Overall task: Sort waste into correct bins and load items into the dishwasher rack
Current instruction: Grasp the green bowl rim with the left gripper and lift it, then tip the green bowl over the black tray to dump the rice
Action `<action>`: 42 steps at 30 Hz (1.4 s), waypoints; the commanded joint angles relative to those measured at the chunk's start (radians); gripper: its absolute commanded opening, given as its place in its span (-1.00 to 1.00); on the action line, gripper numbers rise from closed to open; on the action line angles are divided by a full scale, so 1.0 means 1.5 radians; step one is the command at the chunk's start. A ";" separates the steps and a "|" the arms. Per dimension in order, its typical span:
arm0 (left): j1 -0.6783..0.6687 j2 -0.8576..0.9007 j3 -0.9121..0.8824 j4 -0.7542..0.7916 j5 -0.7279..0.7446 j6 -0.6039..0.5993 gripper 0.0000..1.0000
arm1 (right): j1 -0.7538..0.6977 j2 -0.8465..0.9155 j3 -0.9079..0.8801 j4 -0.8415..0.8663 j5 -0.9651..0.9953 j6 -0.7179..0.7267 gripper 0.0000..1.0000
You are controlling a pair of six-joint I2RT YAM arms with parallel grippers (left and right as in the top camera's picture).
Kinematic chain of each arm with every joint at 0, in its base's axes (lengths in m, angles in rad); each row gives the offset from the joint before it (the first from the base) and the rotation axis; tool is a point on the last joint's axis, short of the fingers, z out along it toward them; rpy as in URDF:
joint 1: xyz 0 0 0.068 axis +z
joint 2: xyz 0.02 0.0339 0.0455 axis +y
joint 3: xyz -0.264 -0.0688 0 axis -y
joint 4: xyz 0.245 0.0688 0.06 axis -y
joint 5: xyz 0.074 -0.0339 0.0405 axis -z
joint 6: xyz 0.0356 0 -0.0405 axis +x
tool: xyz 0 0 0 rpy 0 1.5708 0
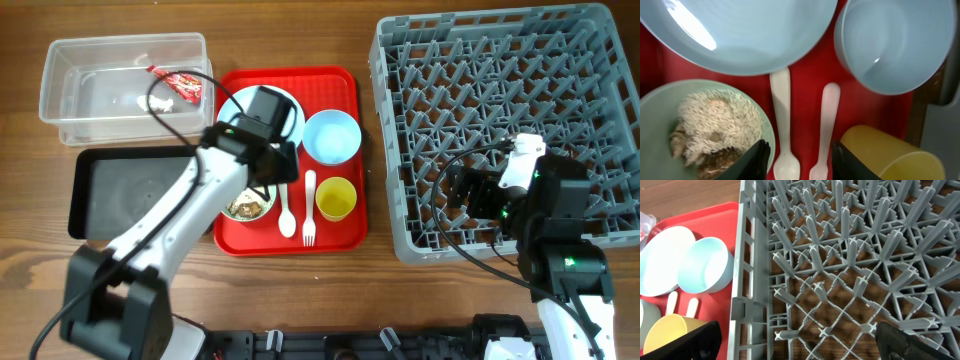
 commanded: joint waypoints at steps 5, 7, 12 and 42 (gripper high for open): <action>-0.024 0.117 -0.026 -0.003 -0.004 0.003 -0.24 | -0.004 0.001 0.017 0.000 0.009 -0.003 0.99; -0.024 0.128 -0.026 -0.003 -0.004 0.003 -0.24 | -0.004 0.001 0.017 0.000 0.009 -0.003 0.99; -0.024 0.149 -0.026 -0.008 -0.005 0.003 -0.53 | -0.004 0.001 0.017 0.000 0.009 -0.003 0.99; 0.676 0.083 -0.081 -0.088 0.787 0.462 -0.92 | -0.004 0.004 0.017 -0.001 0.009 -0.005 0.99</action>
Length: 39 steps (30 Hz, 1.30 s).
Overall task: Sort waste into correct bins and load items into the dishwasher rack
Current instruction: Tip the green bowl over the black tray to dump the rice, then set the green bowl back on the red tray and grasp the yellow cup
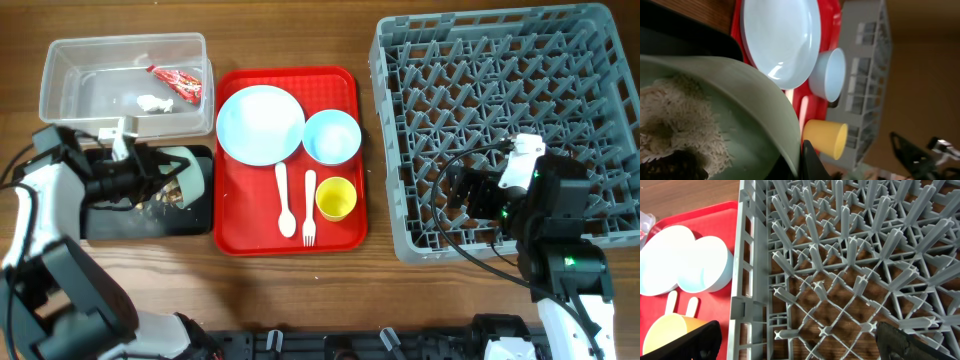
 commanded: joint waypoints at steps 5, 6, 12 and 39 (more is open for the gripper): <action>0.112 0.110 -0.006 -0.079 0.272 0.037 -0.92 | -0.004 0.003 0.017 -0.001 0.009 -0.004 0.99; 0.119 0.110 -0.006 -0.086 0.291 0.037 -0.92 | -0.004 0.003 0.017 -0.001 0.009 -0.005 1.00; 0.166 0.110 -0.005 -0.092 0.382 -0.068 -0.92 | -0.004 0.003 0.017 -0.001 0.009 -0.004 0.99; -0.336 -0.003 0.026 0.032 -0.213 -0.071 -0.92 | -0.004 0.007 0.017 -0.001 0.009 -0.005 1.00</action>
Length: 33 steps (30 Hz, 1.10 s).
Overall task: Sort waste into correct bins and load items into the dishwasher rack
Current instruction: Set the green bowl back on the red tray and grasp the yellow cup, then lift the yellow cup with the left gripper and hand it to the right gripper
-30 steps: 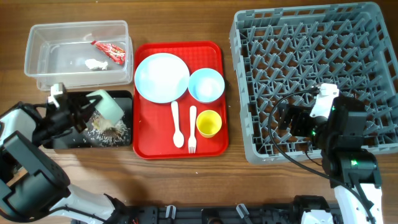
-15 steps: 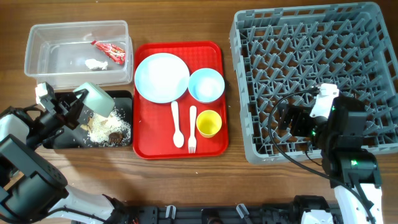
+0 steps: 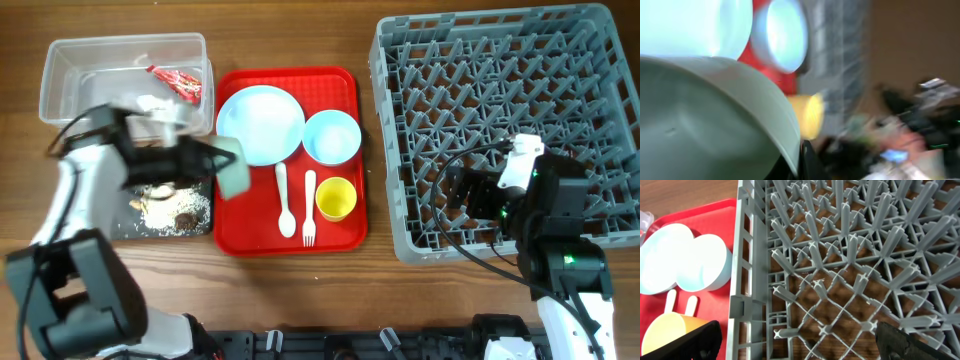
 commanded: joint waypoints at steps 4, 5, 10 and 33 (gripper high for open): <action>-0.306 -0.007 0.010 0.079 -0.497 -0.240 -0.92 | -0.004 0.001 0.017 0.002 0.009 -0.005 0.99; -0.327 -0.004 0.010 0.082 -0.508 -0.243 -0.92 | -0.004 0.001 0.017 0.002 0.009 -0.005 0.99; -0.377 0.006 0.010 0.070 -0.568 -0.293 -0.60 | -0.004 0.001 0.017 0.001 0.009 -0.005 0.99; -0.554 0.009 0.022 0.168 -0.611 -0.313 -0.42 | -0.004 0.001 0.017 0.003 0.009 -0.003 0.99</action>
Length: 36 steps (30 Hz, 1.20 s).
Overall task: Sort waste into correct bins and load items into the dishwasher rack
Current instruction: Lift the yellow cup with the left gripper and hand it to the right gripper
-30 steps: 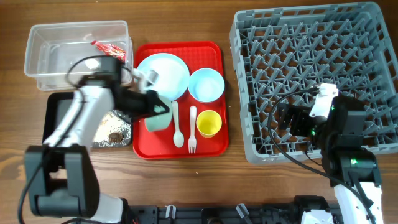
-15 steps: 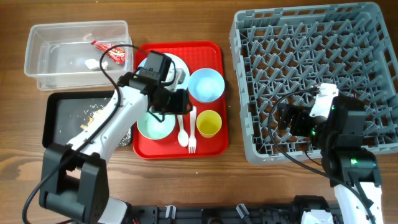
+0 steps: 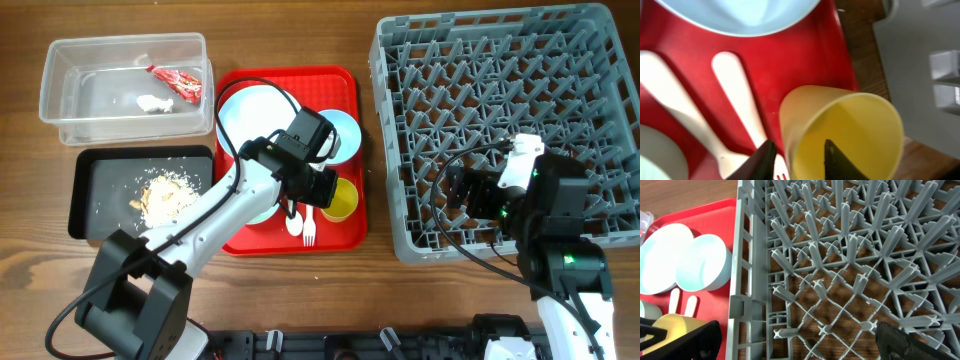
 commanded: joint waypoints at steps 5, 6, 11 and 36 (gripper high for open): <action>-0.002 0.052 -0.008 0.009 -0.028 -0.025 -0.92 | -0.004 0.001 0.017 0.003 0.009 -0.003 0.99; -0.002 0.048 -0.008 0.016 -0.028 -0.026 -0.92 | -0.004 0.001 0.017 0.003 0.009 -0.003 0.99; 0.081 -0.024 0.021 0.063 0.142 -0.046 -0.92 | -0.004 0.001 0.017 0.038 -0.018 0.069 1.00; 0.155 0.002 0.021 0.388 0.748 -0.376 -0.92 | 0.049 0.229 0.017 0.511 -0.756 0.080 0.44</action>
